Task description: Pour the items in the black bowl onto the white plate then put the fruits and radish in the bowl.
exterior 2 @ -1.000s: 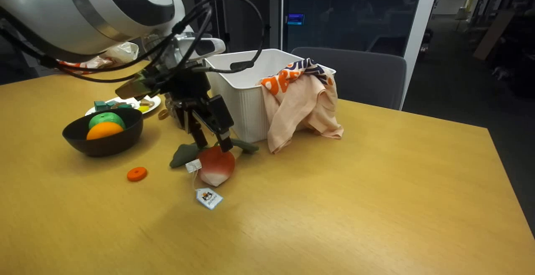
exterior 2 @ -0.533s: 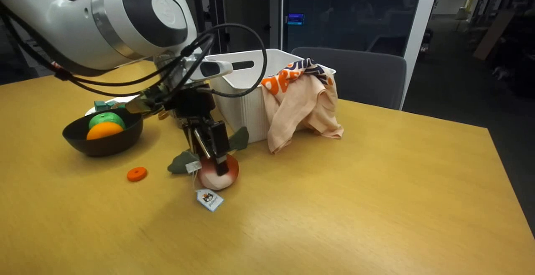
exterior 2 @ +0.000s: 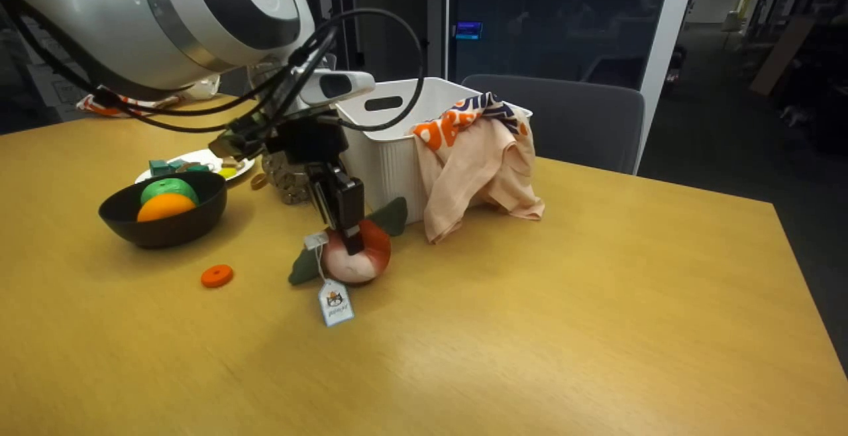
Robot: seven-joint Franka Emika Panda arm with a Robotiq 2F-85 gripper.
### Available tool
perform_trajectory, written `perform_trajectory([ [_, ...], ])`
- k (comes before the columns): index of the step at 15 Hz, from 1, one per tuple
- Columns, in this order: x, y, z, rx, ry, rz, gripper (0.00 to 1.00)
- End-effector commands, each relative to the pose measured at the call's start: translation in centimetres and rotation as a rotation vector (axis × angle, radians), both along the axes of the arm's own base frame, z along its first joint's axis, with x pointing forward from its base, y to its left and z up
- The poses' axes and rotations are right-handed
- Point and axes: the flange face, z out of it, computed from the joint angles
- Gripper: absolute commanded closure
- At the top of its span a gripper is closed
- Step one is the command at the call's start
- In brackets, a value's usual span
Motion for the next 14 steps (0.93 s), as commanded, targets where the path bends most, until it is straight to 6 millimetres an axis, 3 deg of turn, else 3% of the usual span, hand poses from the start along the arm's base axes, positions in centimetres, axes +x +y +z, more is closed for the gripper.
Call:
perform_trajectory([
  [1,-0.8,1.3,4.8,0.015,-0.087,0.048,0.91],
  [8,-2.6,8.3,10.9,0.275,-0.102,0.387,0.94],
  [11,-3.3,11.1,12.0,0.374,-0.095,0.528,0.94],
  [14,-3.8,13.7,11.8,0.473,-0.054,0.66,0.94],
])
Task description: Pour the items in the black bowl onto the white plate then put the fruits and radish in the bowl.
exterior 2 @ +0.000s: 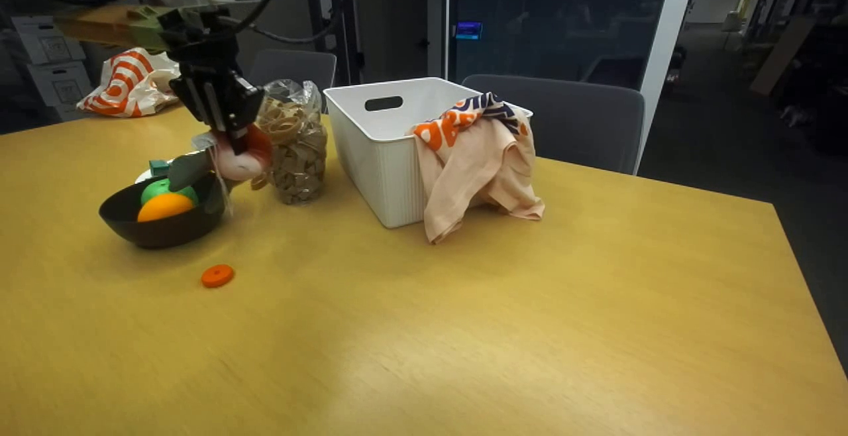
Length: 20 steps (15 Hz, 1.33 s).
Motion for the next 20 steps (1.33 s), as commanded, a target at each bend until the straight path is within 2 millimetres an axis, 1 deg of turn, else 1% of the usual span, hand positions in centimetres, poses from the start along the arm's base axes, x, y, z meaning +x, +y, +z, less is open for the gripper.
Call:
perform_trajectory([
  [1,-1.2,2.5,0.5,0.096,0.029,0.176,0.94],
  [5,-2.6,5.4,0.1,0.149,0.054,0.389,0.94],
  [7,-3.2,6.9,-0.7,0.141,0.036,0.499,0.95],
  [9,-3.9,8.2,-1.8,0.142,0.025,0.604,0.92],
  [12,-4.1,9.8,-3.3,0.092,-0.056,0.642,0.92],
  [17,-4.1,11.2,-4.9,0.047,-0.199,0.644,0.91],
  [18,-4.1,11.2,-5.2,0.039,-0.206,0.647,0.87],
  [19,-4.1,11.1,-5.5,0.032,-0.212,0.649,0.62],
  [20,-4.0,11.1,-5.7,0.026,-0.218,0.649,0.61],
])
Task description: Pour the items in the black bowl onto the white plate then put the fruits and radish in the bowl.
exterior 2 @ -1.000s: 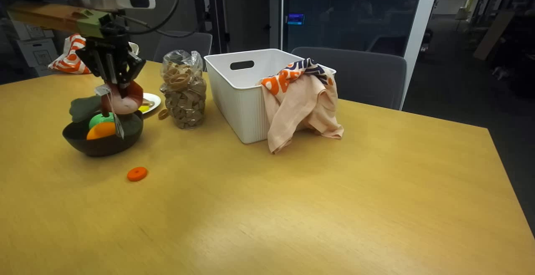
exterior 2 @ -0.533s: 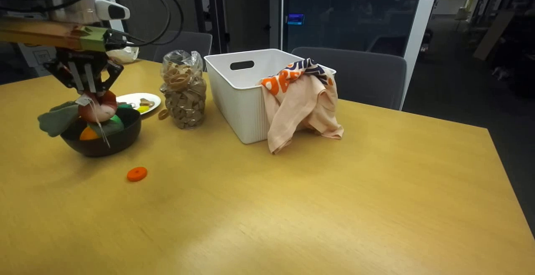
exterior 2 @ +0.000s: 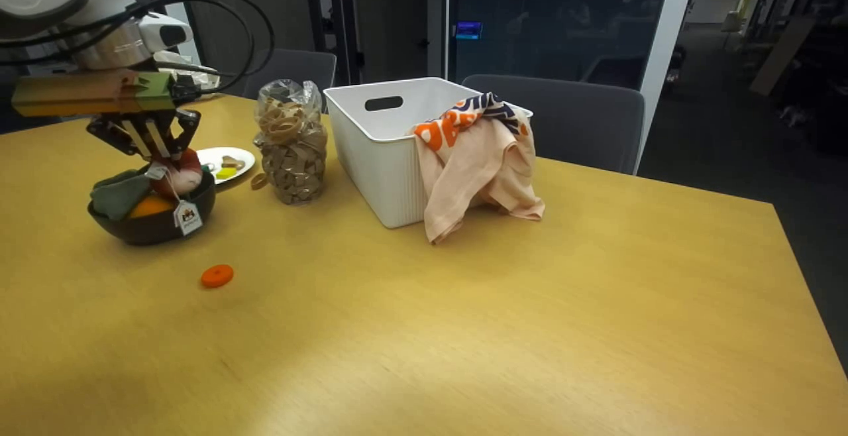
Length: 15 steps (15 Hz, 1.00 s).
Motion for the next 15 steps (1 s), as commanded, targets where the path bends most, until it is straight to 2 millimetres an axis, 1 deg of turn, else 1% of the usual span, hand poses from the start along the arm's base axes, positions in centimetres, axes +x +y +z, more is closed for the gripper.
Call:
perform_trajectory([
  [1,0.1,0.1,-0.5,-0.009,-0.049,0.001,0.58],
  [2,0.2,0.1,-0.7,-0.009,-0.052,-0.001,0.52],
  [3,0.3,0.0,-0.8,-0.012,-0.051,-0.003,0.43],
  [5,0.4,0.0,-0.9,-0.013,-0.052,-0.012,0.29],
  [6,0.4,0.0,-0.7,-0.017,-0.047,-0.013,0.2],
  [7,0.4,-0.1,-0.6,-0.018,-0.019,-0.009,0.14],
  [8,0.4,-0.2,-0.1,-0.003,0.008,-0.008,0.05],
  [9,0.4,-0.3,0.1,0.006,0.027,-0.008,0.01],
  [11,0.7,-1.1,1.1,0.036,0.081,-0.034,0.0],
  [15,1.8,-3.8,2.7,0.083,0.189,-0.123,0.0],
])
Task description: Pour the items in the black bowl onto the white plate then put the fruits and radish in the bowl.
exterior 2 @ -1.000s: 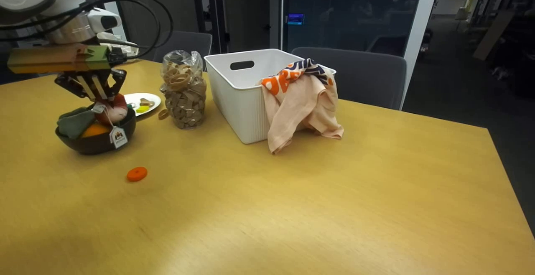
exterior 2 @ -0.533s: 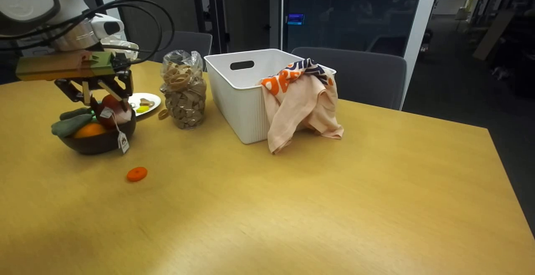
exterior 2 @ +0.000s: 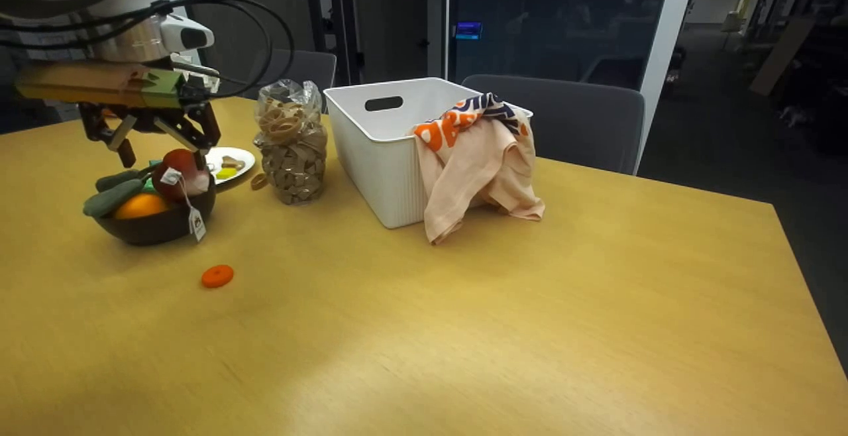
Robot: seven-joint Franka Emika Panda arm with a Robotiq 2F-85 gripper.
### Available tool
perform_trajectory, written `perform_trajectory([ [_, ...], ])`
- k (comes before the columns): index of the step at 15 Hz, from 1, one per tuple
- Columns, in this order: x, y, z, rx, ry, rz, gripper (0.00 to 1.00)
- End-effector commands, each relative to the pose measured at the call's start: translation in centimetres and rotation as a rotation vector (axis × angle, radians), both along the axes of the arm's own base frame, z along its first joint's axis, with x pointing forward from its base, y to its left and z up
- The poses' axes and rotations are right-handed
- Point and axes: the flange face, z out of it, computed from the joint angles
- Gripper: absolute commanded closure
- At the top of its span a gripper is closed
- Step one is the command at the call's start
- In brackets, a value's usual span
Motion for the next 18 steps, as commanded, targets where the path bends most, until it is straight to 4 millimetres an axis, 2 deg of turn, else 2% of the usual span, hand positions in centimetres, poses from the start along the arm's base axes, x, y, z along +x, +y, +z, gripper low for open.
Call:
perform_trajectory([
  [1,1.1,-2.3,2.2,0.043,0.06,-0.083,0.0],
  [9,2.3,-6.9,1.7,-0.067,0.084,-0.387,0.0],
  [14,2.2,-8.1,1.9,-0.154,0.08,-0.505,0.0],
  [15,2.5,-7.9,1.1,-0.126,0.09,-0.463,0.0],
  [18,2.5,-8.1,1.1,-0.14,0.091,-0.49,0.0],
])
